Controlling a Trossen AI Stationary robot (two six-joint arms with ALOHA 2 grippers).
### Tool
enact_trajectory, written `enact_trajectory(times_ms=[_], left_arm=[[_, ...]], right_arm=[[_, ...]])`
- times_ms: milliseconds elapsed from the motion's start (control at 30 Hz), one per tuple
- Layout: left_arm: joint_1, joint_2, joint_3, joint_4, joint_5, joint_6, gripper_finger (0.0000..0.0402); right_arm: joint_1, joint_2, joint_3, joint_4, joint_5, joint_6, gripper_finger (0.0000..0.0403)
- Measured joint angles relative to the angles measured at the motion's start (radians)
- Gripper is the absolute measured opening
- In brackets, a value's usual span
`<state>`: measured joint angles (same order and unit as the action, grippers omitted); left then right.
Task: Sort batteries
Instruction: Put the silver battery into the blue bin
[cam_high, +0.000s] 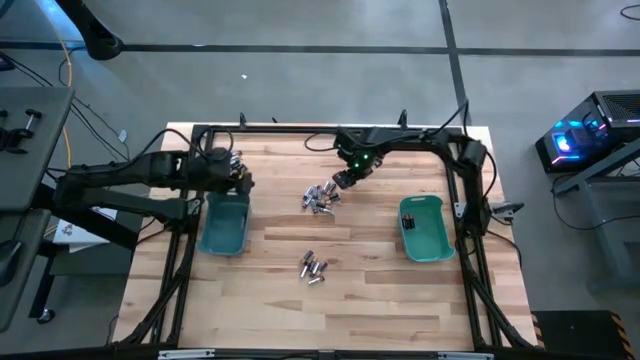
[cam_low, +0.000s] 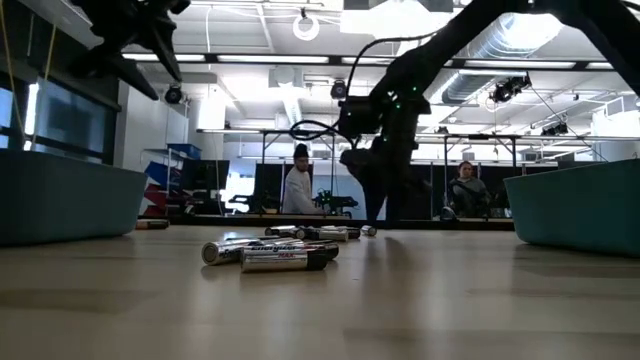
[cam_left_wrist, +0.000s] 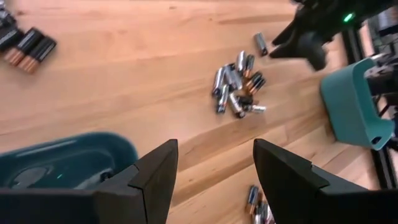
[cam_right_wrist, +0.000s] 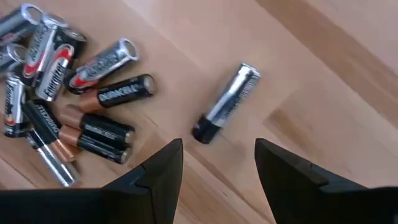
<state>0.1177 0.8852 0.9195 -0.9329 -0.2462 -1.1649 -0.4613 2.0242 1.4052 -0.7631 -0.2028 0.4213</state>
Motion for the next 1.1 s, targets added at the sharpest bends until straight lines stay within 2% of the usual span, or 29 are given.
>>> enact_trajectory(times_ms=[333,467,567,733,833,1100], left_arm=[[0.018,0.003,0.000,0.110,-0.034,0.103,0.0202],[0.034,0.003,0.000,0.143,-0.029,0.146,0.0202],[0.037,0.003,0.000,0.189,-0.025,0.237,0.0202],[0.042,0.003,0.000,0.361,-0.011,0.474,0.0202],[0.050,0.020,0.002,0.450,0.072,0.645,0.0202],[0.081,0.166,0.001,0.496,0.203,0.800,0.0203]], right_arm=[[0.019,0.045,0.004,0.045,0.039,0.050,0.0119],[0.020,0.045,0.003,0.041,0.077,0.016,0.0063],[0.020,0.043,0.003,0.038,0.072,-0.064,0.0019],[0.032,0.002,-0.003,0.030,0.095,-0.226,0.0020],[0.050,-0.084,-0.001,0.036,0.098,-0.351,0.0009],[0.131,-0.255,0.026,0.106,0.081,-0.666,0.0009]])
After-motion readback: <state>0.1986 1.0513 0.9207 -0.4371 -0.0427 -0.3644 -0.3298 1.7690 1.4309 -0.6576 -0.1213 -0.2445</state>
